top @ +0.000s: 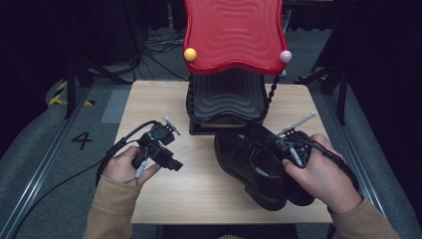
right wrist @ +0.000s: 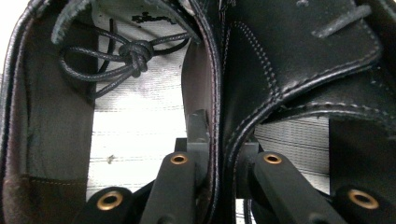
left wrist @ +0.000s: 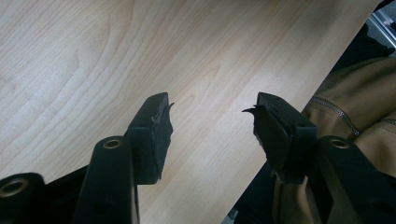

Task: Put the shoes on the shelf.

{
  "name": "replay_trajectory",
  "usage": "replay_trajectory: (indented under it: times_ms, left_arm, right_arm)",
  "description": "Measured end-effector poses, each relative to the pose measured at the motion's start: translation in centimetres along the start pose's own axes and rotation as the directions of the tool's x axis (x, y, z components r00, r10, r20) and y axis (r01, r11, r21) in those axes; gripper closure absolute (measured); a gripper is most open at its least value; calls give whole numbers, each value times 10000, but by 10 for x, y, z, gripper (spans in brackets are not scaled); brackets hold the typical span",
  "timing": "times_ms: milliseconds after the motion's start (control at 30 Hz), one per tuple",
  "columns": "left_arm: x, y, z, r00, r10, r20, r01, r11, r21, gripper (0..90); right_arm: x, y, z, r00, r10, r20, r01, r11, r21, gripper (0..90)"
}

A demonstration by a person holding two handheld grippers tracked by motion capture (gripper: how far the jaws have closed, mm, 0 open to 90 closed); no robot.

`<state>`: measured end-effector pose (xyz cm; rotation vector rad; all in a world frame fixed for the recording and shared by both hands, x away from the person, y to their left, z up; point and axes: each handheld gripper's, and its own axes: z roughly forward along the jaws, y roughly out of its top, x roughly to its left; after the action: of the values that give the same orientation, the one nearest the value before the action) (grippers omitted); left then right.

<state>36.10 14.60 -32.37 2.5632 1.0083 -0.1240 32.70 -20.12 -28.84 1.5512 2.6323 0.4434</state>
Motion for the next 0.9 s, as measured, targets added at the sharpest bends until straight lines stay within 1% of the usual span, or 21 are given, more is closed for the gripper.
replay_trajectory:
  times_ms: [67, 233, 300, 433, 633, 833, 867, 900]
  left_arm:
    - [0, 0, 0, 10000, -39, 4, 39, 10000, 14, 466]
    - [2, -1, -1, 10000, -52, -13, 52, 10000, -68, 467]
    - [2, -2, -2, 10000, -47, 3, 47, 10000, -64, 467]
    - [3, -2, -3, 10000, -99, -4, 99, 9999, -61, 466]
    - [4, -3, -3, 10000, -95, -1, 95, 9999, -88, 466]
    - [5, -4, -5, 9999, -116, -6, 116, 9998, -157, 467]
    - [6, -5, -5, 9999, -129, 17, 129, 9998, -170, 467]
    - [6, -5, -6, 9999, -148, 1, 148, 9997, -200, 468]
  right_arm:
    - [2, -1, -9, 9999, -126, 101, 127, 9998, -139, 825]
    - [3, -1, -31, 9999, -129, 78, 133, 9989, -451, 825]
    - [3, 1, -40, 9998, -107, 150, 115, 9983, -572, 824]
    - [1, 5, -54, 10000, -63, 7, 63, 9981, -608, 824]
    - [2, 14, -77, 9998, -190, 11, 190, 9970, -745, 824]
    - [0, 27, -97, 10000, -91, 32, 94, 9970, -772, 824]
    - [0, 29, -101, 9999, -39, 107, 48, 9968, -799, 824]
    - [0, 31, -104, 9998, -90, 154, 103, 9962, -863, 824]
